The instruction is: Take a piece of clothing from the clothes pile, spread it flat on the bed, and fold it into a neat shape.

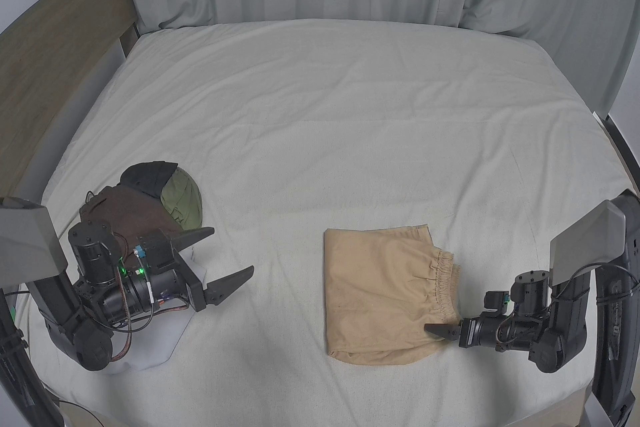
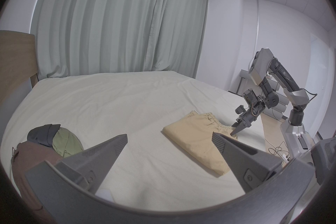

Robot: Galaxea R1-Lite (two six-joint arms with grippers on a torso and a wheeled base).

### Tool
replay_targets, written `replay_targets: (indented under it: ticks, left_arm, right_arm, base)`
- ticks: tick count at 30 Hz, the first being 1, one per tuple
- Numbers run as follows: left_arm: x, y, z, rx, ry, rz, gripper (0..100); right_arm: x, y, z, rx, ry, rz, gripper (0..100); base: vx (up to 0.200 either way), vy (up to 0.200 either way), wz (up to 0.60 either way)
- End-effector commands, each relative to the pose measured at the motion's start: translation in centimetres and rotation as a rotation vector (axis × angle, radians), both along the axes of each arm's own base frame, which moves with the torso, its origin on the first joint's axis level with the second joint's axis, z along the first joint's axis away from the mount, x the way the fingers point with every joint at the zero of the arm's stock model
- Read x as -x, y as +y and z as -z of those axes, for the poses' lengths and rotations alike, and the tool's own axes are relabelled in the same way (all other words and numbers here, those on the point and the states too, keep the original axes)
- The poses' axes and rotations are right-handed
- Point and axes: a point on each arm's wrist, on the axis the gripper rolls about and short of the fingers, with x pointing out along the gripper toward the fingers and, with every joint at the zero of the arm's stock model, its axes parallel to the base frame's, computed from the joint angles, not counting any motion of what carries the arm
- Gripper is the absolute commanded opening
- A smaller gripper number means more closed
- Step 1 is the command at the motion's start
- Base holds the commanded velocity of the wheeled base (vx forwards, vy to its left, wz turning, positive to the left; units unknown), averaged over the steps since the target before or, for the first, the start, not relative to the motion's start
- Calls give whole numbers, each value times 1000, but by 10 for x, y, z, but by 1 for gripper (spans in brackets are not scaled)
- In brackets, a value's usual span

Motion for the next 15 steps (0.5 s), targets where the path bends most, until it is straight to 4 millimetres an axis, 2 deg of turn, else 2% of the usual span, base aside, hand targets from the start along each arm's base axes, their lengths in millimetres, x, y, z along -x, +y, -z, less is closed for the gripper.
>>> replay_targets:
  ticks: [1,6,15]
  left_arm:
    - [0,0,0,0,0,-1,100]
    - [0,0,1,-1,3,1,100]
    - [0,0,1,-1,5,1,100]
  right_arm:
    - [-5,10,2,-28,2,-8,100]
    - [-7,18,-2,-72,13,1,100]
    - [-7,18,-1,-71,15,1,100]
  base:
    - [0,0,0]
    - [0,0,0]
    - [0,0,0]
